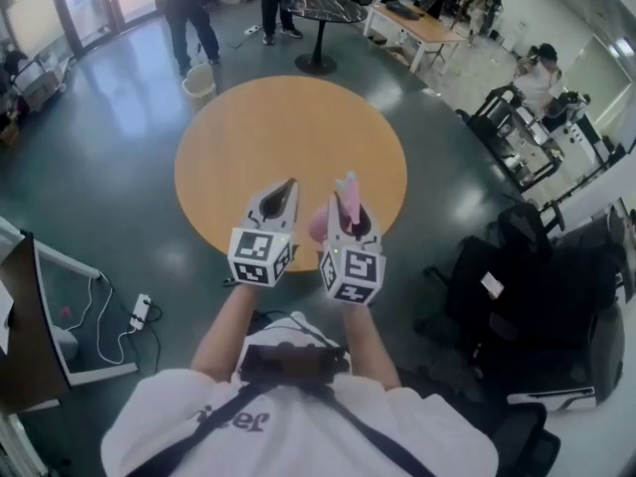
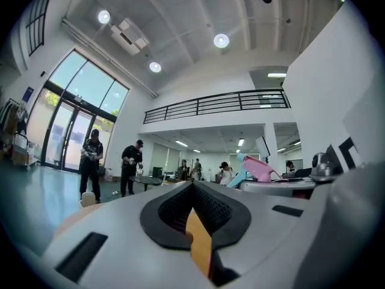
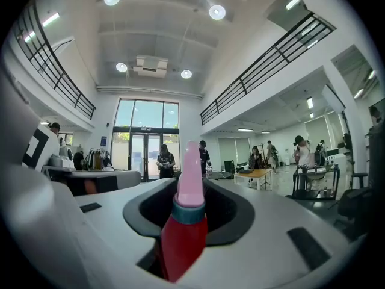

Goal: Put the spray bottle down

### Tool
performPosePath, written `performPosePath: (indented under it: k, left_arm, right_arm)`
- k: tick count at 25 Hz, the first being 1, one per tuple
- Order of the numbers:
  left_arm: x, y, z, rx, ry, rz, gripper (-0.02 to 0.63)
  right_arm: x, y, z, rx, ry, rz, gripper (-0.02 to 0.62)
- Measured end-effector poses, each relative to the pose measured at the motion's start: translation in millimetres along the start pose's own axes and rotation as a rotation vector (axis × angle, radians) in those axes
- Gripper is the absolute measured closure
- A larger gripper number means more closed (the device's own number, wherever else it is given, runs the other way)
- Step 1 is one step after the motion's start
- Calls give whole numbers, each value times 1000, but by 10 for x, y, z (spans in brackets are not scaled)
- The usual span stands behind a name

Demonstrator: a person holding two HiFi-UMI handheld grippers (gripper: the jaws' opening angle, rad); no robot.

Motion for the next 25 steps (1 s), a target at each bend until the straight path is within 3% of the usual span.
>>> performPosePath:
  k: [7, 12, 25]
  left_arm:
    - [120, 232, -26, -26, 8, -34, 597]
    - [290, 394, -211, -29, 5, -52, 597]
    - [399, 1205, -591, -25, 11, -65, 597]
  right_arm:
    - [150, 208, 280, 2, 17, -40, 448]
    - [333, 490, 220, 3, 19, -72, 448]
    - [376, 1345, 464, 26, 23, -102, 448]
Point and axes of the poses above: the fingertips, and each gripper's own axes: y forward along the fingers, z to its right, x out of its underside, the point moved 10 cm from there along -y, backward along the fingers, and after that the axes turned 12 degrees about -x, right-handed, at the moved point
